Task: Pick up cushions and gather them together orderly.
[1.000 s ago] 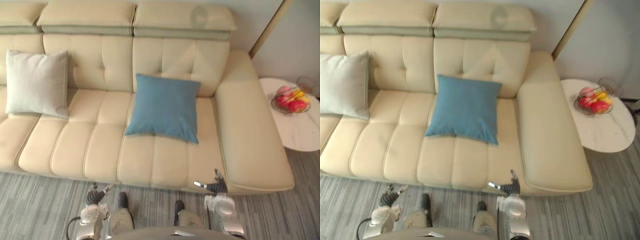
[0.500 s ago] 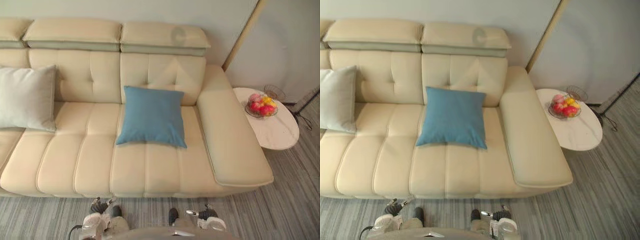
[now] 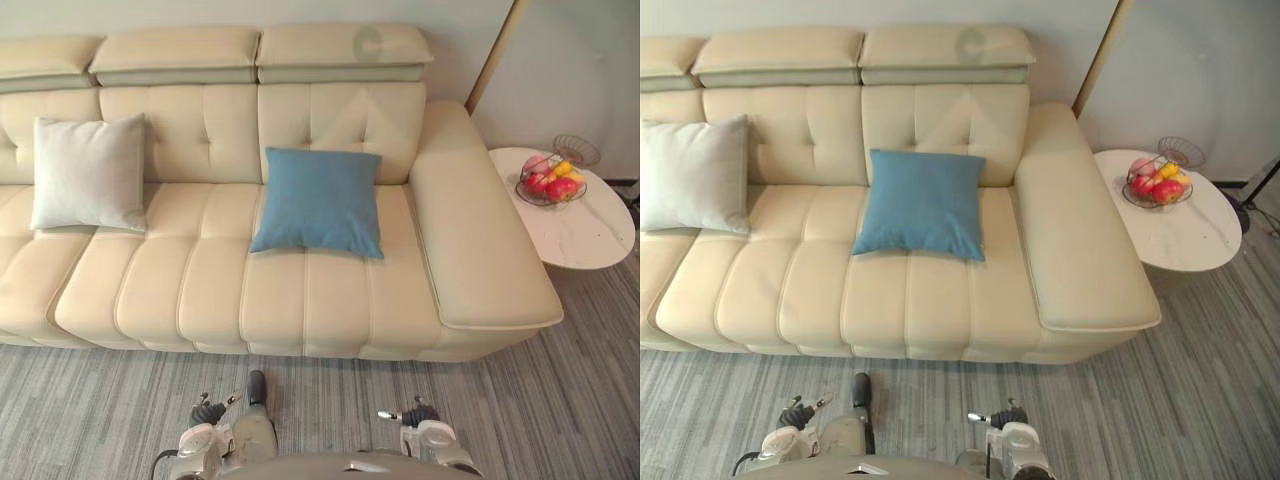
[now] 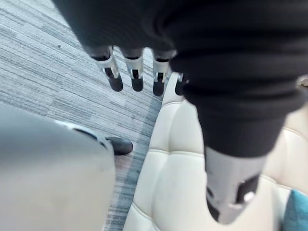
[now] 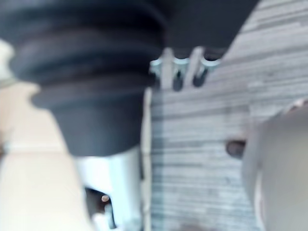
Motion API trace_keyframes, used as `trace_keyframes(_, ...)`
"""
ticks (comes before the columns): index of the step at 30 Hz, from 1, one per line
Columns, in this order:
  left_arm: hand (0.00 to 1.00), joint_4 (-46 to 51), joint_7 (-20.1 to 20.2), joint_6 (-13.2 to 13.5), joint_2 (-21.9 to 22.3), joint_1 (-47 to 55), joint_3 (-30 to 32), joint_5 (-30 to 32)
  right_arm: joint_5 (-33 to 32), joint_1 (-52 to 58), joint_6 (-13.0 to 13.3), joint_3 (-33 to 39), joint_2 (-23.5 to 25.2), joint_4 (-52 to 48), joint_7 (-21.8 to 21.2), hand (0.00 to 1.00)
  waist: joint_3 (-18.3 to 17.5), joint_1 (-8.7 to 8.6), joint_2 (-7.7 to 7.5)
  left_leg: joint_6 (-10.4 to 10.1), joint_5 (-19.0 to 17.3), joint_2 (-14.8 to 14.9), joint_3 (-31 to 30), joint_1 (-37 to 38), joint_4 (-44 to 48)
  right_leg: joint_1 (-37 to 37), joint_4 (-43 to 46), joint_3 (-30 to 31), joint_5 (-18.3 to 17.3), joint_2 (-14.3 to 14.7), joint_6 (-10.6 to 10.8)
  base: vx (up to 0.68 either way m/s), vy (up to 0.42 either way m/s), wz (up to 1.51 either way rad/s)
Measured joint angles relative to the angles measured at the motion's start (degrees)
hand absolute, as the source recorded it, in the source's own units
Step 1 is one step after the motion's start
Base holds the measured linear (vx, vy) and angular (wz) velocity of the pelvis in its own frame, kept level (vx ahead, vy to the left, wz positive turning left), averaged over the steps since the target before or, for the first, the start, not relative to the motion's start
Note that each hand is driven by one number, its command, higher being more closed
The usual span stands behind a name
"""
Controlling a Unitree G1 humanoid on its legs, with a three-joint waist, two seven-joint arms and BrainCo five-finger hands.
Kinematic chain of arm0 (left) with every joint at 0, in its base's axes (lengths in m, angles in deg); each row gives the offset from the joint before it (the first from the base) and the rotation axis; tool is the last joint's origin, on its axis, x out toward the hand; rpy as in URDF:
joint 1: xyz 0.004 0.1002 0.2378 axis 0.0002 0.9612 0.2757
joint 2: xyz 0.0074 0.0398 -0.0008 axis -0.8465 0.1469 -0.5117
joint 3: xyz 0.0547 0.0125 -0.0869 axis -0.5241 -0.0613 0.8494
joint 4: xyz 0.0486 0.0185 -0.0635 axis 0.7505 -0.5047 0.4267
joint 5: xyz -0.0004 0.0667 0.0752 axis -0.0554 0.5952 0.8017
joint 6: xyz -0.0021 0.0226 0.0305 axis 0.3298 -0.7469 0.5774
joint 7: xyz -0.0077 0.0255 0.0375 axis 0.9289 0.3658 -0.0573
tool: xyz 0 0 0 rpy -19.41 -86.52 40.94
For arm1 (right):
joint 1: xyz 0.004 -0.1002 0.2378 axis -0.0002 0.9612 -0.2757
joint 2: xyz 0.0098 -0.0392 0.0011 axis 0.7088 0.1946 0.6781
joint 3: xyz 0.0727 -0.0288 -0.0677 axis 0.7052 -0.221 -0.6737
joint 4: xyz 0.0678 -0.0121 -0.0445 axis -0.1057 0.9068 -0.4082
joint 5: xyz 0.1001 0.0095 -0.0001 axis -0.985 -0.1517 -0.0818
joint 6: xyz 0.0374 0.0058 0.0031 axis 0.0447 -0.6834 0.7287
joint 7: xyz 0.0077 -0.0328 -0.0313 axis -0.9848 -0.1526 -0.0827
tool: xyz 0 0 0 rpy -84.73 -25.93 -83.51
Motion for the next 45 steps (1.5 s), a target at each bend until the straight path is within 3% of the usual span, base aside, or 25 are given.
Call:
trace_keyframes(1,0.0,-0.2,0.2,0.1,-0.5,0.4,-0.2,0.2,-0.1,0.7,0.0,0.9,-0.7,-0.3,0.0,0.0,-0.2,-0.79,-1.0,2.2,-2.2,-3.3,0.0,0.1,13.8,-0.3,0.1,0.4,0.9,-3.1,1.4,-0.14,0.112,-0.07)
trace_keyframes(3,0.0,-0.6,0.2,0.1,-0.4,0.9,-0.2,0.6,-0.1,1.4,0.1,1.2,-1.4,-0.4,-0.1,0.0,-0.8,-1.38,0.03,2.3,-7.9,-3.4,-0.3,1.2,14.8,-1.1,0.1,0.9,1.4,-2.7,2.2,-0.13,0.132,-0.08)
trace_keyframes(6,0.0,-0.8,0.4,-0.1,-2.3,1.1,-1.4,0.6,-0.2,1.5,-0.1,3.3,0.6,0.2,-0.3,0.0,-1.5,-2.03,-1.99,2.3,-2.3,-6.3,-0.2,3.8,3.0,-1.6,-4.4,1.2,4.9,-3.1,1.2,-0.09,0.106,0.05)
trace_keyframes(8,0.0,-0.9,1.0,-0.6,-2.8,1.2,-1.6,0.6,-0.3,1.6,-0.1,6.3,1.2,1.1,-0.3,0.0,-1.4,-2.28,-2.71,3.0,1.5,-7.7,-0.2,6.7,-4.8,-1.1,-6.9,1.0,6.7,-3.3,2.4,-0.09,0.092,0.11)
trace_keyframes(11,0.0,-1.6,1.6,-0.7,-2.7,1.7,-1.5,0.8,-0.6,1.9,-0.1,6.9,1.1,2.0,-0.3,0.0,-1.6,-2.45,-1.74,2.6,1.8,-8.4,-0.3,9.7,-8.1,0.8,-7.3,0.7,6.6,-3.5,2.4,-0.07,0.059,0.07)
trace_keyframes(15,0.0,-2.8,1.6,-0.7,-2.7,1.9,-1.5,1.9,-2.4,2.5,-0.1,8.4,1.1,2.0,-0.3,0.0,-2.3,-3.11,-0.81,2.6,1.7,-8.2,-1.5,9.8,-8.1,1.9,-8.7,0.4,6.5,-2.8,2.7,-0.02,0.011,0.06)
trace_keyframes(16,0.0,-5.3,1.9,-0.7,-4.5,0.0,-1.5,3.0,-3.4,-1.2,-0.1,8.3,1.0,4.8,-0.3,0.0,-0.6,-3.96,-3.26,2.2,0.7,-8.3,-1.7,14.6,-8.2,8.4,-11.8,0.5,5.0,-2.2,2.4,0.0,-0.004,0.04)
trace_keyframes(29,0.0,-5.5,2.8,-0.7,-4.6,0.0,-1.4,2.9,-4.7,-0.4,-0.1,8.7,1.0,6.2,-0.3,0.0,-0.6,-4.11,-3.25,2.2,0.7,-8.3,-1.7,15.0,-8.2,8.8,-11.8,0.3,5.0,-2.3,2.4,0.0,0.0,0.0)
trace_keyframes(45,0.0,-7.0,5.1,-0.7,-5.6,0.0,-3.6,2.7,-5.8,0.9,-0.8,10.4,0.6,6.4,-0.3,0.0,-0.2,-6.25,-2.49,1.4,-0.3,-6.8,3.4,18.9,-7.8,9.7,-11.4,4.8,5.2,-1.7,2.8,-0.02,-0.01,-0.14)
